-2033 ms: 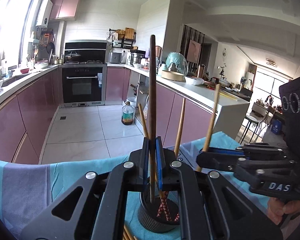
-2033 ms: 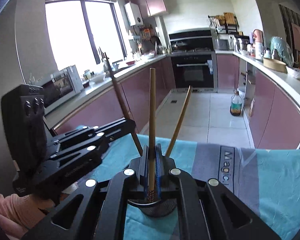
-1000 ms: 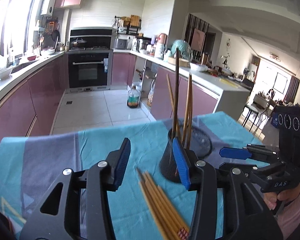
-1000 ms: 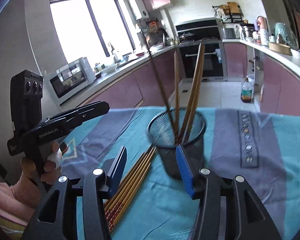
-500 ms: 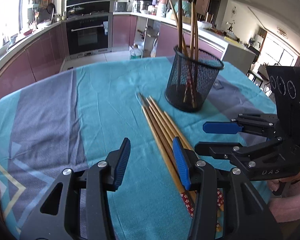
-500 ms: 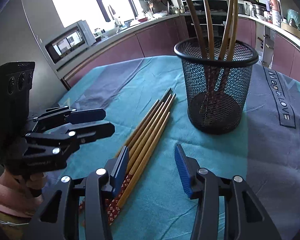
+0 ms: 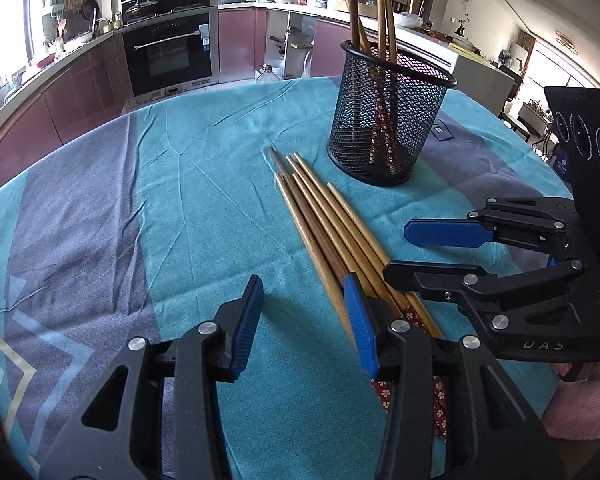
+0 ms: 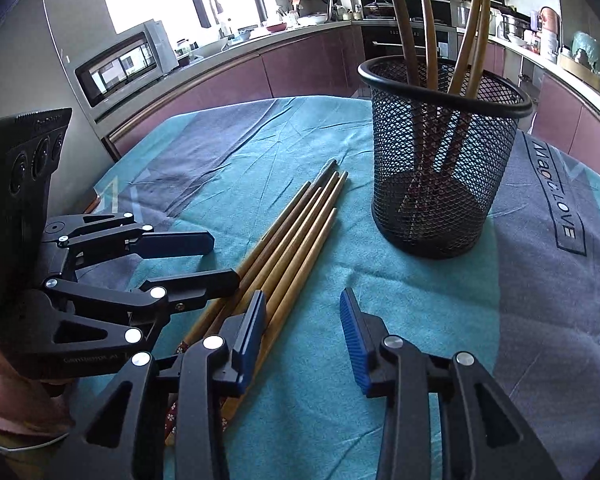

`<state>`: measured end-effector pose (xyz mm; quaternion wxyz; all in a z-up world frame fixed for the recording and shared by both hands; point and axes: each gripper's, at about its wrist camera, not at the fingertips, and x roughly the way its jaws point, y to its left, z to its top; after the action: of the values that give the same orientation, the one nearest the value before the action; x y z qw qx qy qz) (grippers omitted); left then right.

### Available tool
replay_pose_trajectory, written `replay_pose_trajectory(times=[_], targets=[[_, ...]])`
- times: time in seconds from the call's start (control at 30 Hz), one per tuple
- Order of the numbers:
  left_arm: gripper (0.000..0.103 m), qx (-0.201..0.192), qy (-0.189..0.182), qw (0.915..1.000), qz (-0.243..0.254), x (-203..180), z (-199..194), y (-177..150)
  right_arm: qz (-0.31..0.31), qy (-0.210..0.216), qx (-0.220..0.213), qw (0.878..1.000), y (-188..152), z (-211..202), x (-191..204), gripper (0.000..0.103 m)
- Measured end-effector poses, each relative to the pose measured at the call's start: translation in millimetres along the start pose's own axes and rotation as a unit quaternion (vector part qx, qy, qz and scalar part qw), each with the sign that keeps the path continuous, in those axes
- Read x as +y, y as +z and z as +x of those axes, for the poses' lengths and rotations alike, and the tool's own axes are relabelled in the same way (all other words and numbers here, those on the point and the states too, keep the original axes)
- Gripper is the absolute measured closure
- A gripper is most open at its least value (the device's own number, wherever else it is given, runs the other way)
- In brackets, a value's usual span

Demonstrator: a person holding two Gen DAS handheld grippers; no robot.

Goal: Organize utensils
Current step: 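Move both open tools back to the remaining chopsticks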

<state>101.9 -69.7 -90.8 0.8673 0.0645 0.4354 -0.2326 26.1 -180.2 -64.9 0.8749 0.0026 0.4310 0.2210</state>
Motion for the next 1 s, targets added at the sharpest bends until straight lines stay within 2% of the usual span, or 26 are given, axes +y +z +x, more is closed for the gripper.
replay_pose_trajectory(times=[0.17, 0.33, 0.63, 0.93, 1.0], targets=[[0.064, 0.001, 0.006, 0.9999, 0.009, -2.4, -1.2, -1.5, -0.006, -0.019, 0.005, 1.000, -2.1, -0.2, -1.0, 0.074], [0.075, 0.005, 0.009, 0.9999, 0.007, -2.2, 0.4, -1.2, -0.013, -0.025, 0.005, 1.000, -0.8, 3.3, 1.8, 0.074], [0.087, 0.007, 0.013, 0.9998, -0.011, 6.1, 6.7, 6.7, -0.016, -0.031, 0.001, 0.999, 4.2, 8.8, 1.5, 0.077], [0.087, 0.007, 0.012, 0.9997, -0.020, 11.3, 14.4, 14.5, -0.022, -0.034, 0.000, 0.999, 12.7, 17.2, 4.9, 0.079], [0.087, 0.006, 0.013, 0.9996, -0.023, 13.0, 15.4, 15.1, -0.024, -0.031, 0.000, 0.999, 13.3, 17.8, 5.7, 0.084]])
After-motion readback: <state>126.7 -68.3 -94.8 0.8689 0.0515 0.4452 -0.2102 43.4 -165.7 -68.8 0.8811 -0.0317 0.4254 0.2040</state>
